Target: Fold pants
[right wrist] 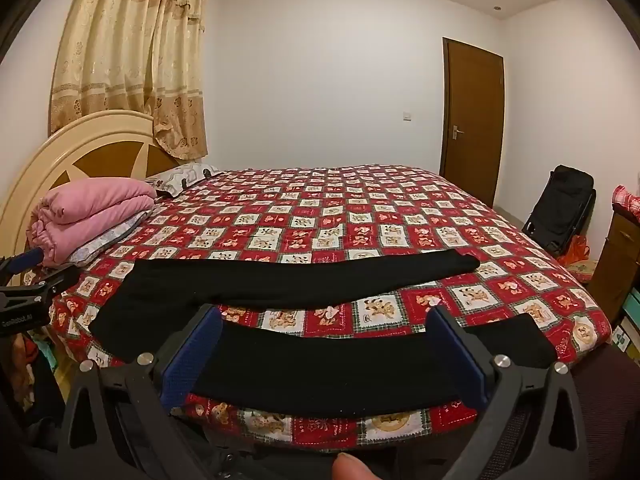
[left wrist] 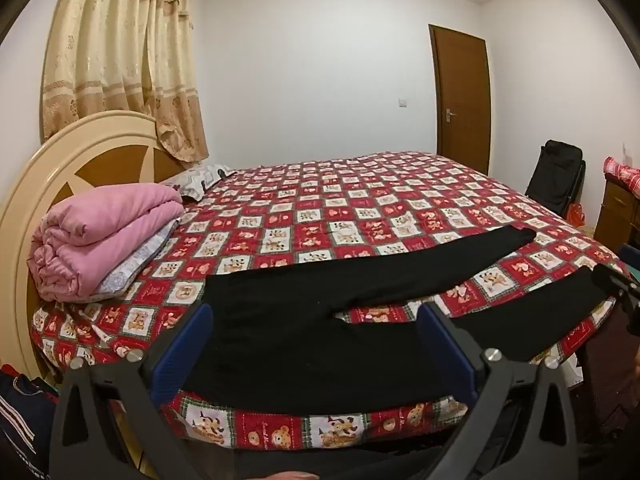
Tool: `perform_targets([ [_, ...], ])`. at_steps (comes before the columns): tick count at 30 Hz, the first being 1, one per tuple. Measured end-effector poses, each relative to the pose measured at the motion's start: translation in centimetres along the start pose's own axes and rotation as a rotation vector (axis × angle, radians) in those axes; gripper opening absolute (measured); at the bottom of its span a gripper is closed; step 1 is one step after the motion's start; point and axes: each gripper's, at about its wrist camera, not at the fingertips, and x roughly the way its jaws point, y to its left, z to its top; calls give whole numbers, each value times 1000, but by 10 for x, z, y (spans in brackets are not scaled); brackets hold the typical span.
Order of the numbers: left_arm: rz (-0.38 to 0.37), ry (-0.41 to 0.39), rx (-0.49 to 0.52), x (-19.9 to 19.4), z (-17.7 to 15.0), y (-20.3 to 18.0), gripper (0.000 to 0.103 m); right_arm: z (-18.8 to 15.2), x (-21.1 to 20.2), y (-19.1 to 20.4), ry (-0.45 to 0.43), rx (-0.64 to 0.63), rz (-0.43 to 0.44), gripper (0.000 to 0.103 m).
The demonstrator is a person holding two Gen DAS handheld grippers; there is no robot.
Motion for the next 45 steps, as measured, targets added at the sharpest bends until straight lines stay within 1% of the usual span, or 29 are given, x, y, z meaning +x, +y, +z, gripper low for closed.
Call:
perform_targets([
  [20, -6, 1, -1, 3, -3, 1, 103, -2, 2, -2, 7, 5, 1, 102],
  [21, -4, 1, -1, 3, -3, 1, 103, -6, 4, 3, 7, 5, 1, 102],
  [45, -8, 3, -4, 3, -5, 5, 103, -4, 4, 1, 14, 8, 4, 102],
])
